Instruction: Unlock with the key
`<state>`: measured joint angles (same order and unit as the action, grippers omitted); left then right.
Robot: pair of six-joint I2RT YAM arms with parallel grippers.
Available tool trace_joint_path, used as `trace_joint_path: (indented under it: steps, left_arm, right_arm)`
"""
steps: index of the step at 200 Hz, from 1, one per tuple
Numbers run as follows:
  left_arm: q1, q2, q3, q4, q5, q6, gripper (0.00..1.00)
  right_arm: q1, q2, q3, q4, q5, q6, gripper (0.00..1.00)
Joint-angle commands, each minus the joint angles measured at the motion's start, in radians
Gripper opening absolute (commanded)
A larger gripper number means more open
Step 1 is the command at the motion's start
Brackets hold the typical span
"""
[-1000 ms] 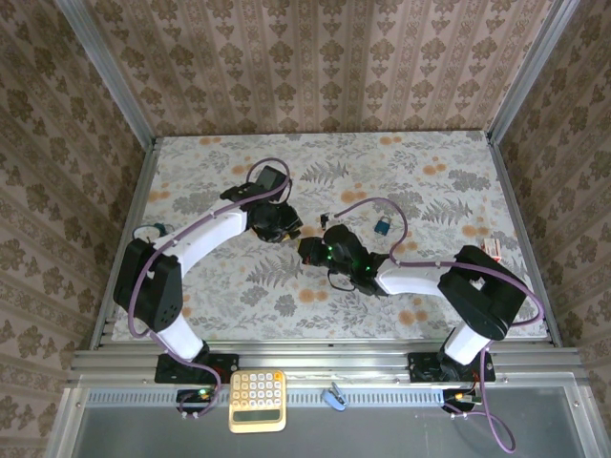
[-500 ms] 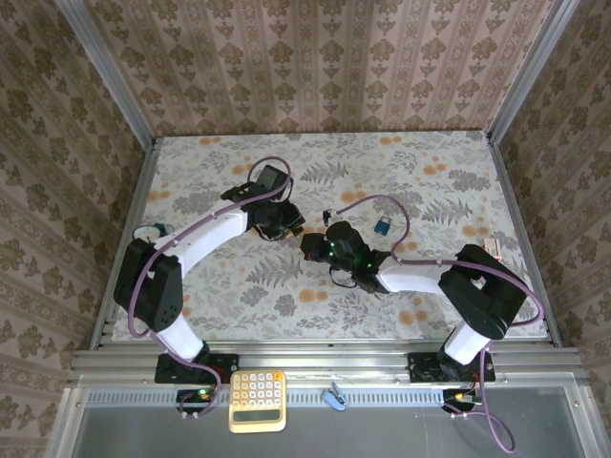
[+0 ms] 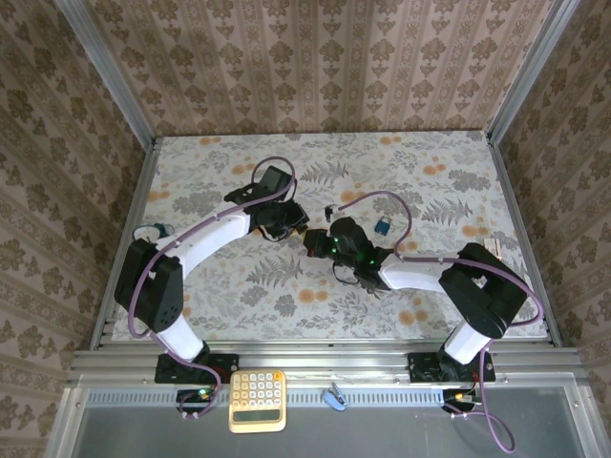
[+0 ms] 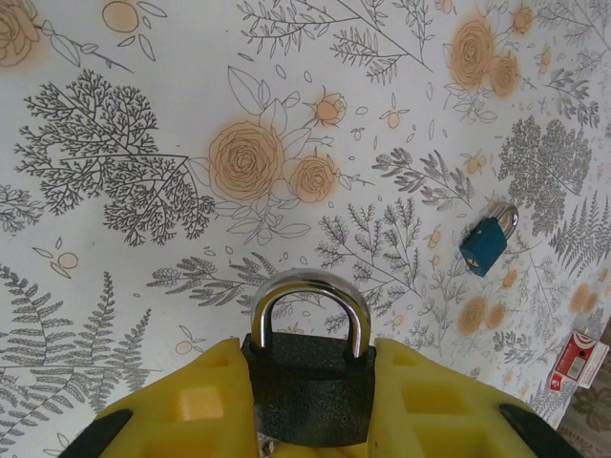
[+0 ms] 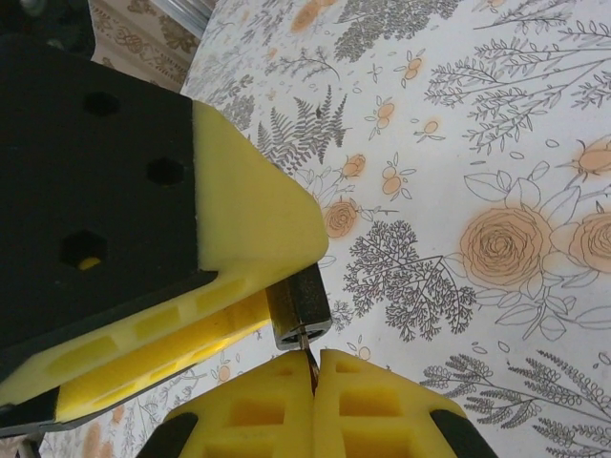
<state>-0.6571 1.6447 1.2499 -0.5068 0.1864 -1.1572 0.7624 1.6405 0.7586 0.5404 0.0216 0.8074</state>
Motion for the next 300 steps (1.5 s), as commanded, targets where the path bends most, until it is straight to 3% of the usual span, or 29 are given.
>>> trace_joint_path:
  steps: [1, 55, 137, 192, 231, 300]
  left_arm:
    - [-0.051, -0.013, -0.007, -0.038, 0.157, -0.027, 0.17]
    - [-0.042, -0.024, 0.0, -0.063, 0.119, 0.0, 0.17]
    - [0.005, -0.069, -0.038, -0.082, 0.077, 0.016, 0.18]
    - [0.005, -0.069, -0.05, -0.077, 0.077, 0.014, 0.18]
    - [0.004, -0.069, -0.048, -0.076, 0.079, 0.013, 0.18]
    - [0.001, -0.069, -0.051, -0.077, 0.08, 0.01, 0.18]
  right_arm:
    - [-0.043, 0.017, 0.037, 0.077, -0.002, -0.026, 0.0]
    - [-0.048, 0.008, 0.024, 0.052, -0.05, 0.006, 0.03]
    - [-0.048, -0.075, -0.086, -0.002, -0.083, 0.018, 0.28]
    - [-0.048, -0.168, -0.145, -0.047, -0.106, 0.007, 0.4]
    - [-0.048, -0.19, -0.165, -0.034, -0.132, 0.008, 0.3]
    - [-0.034, -0.152, -0.144, 0.024, -0.175, 0.022, 0.34]
